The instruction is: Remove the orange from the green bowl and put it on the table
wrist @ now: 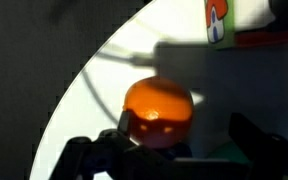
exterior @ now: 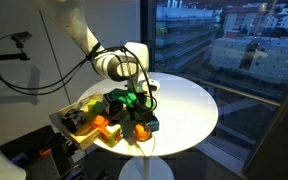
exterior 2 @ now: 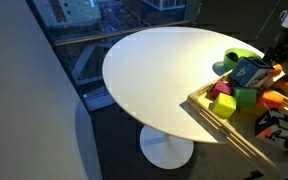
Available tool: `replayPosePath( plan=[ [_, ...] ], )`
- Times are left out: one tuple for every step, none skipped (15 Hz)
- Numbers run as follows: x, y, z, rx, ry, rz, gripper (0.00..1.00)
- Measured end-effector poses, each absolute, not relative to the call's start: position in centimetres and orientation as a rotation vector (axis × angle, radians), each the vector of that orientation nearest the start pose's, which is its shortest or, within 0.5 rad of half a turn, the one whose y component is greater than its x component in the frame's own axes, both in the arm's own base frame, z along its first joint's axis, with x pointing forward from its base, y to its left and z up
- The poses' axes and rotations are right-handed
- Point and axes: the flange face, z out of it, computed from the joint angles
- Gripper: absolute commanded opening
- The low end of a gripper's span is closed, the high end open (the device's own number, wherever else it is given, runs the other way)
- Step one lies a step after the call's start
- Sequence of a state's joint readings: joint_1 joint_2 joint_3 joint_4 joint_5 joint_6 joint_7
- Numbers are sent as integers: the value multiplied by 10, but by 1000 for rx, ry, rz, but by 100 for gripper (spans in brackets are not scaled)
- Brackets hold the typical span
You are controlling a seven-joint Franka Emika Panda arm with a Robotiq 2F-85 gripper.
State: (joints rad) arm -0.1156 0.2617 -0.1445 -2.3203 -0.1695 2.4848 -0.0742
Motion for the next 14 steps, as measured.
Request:
replayPosePath(
  plan=[
    [495,-133,226,-3251,60,189,100],
    [495,-133,230,-3251,54,186,100],
    [495,-133,235,-3251,50,181,100],
    [495,-133,241,-3250,46,182,100],
    [495,-133,247,-3249,42,184,100],
    [494,-133,254,-3249,42,182,100],
    [493,-133,262,-3248,45,186,100],
    [492,-133,269,-3247,49,192,100],
    [490,-133,275,-3244,54,204,100],
    [489,-132,282,-3240,58,217,100],
    [487,-131,288,-3238,60,230,100],
    [485,-130,294,-3235,60,244,100],
    [483,-128,300,-3232,59,259,100],
    [481,-127,306,-3230,57,272,100]
  ],
)
